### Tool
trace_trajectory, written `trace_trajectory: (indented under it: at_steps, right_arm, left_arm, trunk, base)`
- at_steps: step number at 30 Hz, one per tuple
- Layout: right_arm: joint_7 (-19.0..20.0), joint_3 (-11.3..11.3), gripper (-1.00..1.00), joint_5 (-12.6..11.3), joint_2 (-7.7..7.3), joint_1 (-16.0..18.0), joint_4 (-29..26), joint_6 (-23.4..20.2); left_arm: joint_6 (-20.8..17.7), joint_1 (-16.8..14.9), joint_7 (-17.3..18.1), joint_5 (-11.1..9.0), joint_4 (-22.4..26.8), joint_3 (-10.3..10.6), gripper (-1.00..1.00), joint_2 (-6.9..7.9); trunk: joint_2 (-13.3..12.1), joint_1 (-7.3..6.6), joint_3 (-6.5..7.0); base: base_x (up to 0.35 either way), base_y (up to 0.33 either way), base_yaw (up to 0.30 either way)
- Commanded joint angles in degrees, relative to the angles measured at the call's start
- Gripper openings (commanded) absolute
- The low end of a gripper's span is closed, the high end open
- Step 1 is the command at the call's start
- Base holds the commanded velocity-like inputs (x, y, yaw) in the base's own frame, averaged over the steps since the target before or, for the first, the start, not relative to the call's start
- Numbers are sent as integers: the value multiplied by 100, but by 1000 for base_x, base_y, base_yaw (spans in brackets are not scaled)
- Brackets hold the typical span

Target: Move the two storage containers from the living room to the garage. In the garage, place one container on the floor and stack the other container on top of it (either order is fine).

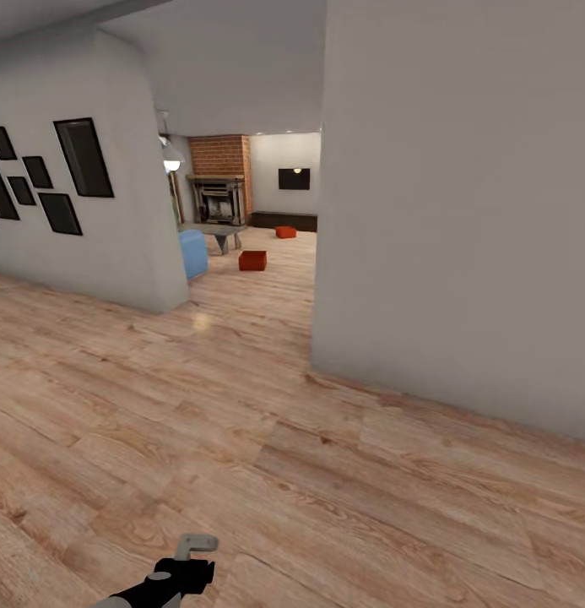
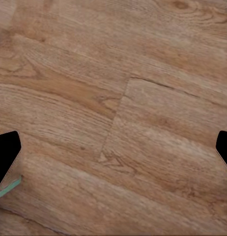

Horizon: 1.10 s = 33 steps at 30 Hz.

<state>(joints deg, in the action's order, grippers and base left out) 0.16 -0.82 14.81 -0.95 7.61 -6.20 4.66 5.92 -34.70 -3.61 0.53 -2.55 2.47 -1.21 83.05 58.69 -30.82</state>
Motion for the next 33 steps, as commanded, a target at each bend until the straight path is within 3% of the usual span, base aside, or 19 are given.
trace_trajectory:
  at_steps: [1, 33]
  right_arm:
    - [2, -6, 100, 22, -2, 4, 4, 17]
    - [1, -6, 100, 22, -1, 4, 4, 17]
  left_arm:
    - [43, -11, -26, 6, -27, 25, 100, -2]
    - [45, -11, -26, 2, -24, 25, 100, 0]
  trunk:
    - [3, 3, -6]
    - [3, 3, -114]
  base:
    - [340, 0, 0]
    - [340, 0, 89]
